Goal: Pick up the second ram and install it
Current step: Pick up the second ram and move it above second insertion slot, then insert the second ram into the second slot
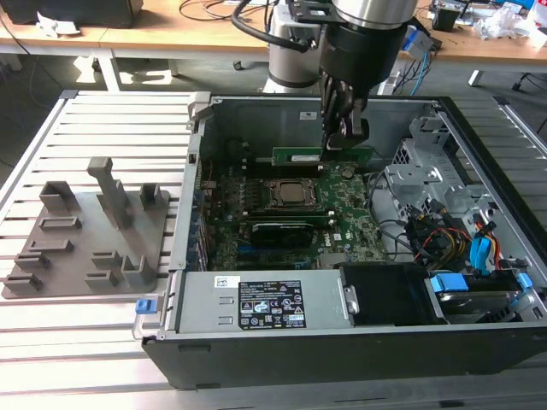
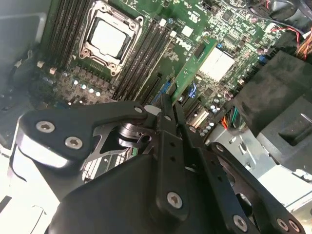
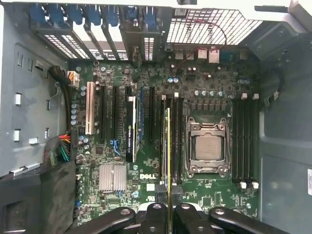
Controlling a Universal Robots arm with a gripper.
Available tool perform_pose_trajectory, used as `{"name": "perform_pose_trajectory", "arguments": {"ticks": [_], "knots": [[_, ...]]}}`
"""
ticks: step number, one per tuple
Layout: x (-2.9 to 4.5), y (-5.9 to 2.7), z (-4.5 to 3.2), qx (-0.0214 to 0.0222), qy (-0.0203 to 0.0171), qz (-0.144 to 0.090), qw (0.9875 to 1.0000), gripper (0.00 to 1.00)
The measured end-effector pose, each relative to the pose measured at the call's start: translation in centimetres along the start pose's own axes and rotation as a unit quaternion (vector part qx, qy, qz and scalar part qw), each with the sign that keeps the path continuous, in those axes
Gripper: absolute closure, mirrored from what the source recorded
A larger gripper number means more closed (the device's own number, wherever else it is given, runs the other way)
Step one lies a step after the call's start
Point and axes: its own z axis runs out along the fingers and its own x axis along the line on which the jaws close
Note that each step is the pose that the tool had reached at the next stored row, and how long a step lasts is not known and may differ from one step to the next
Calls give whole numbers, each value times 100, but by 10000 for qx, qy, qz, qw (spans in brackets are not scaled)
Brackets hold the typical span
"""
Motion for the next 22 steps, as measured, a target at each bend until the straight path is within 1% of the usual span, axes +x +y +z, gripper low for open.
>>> {"name": "perform_pose_trajectory", "arguments": {"ticks": [3, 17, 18, 19, 20, 22], "knots": [[2, -10, 79, 0, 0, 0, 10000, 86], [2, -14, 80, 0, 0, 0, 10000, 86], [2, -13, 82, 0, -10, 0, 10000, 86], [2, -14, 94, 1, -79, -4, 10000, 86], [2, -14, 103, 2, -100, -4, 9999, 86], [3, -16, 129, 0, -101, -5, 9999, 86]]}}
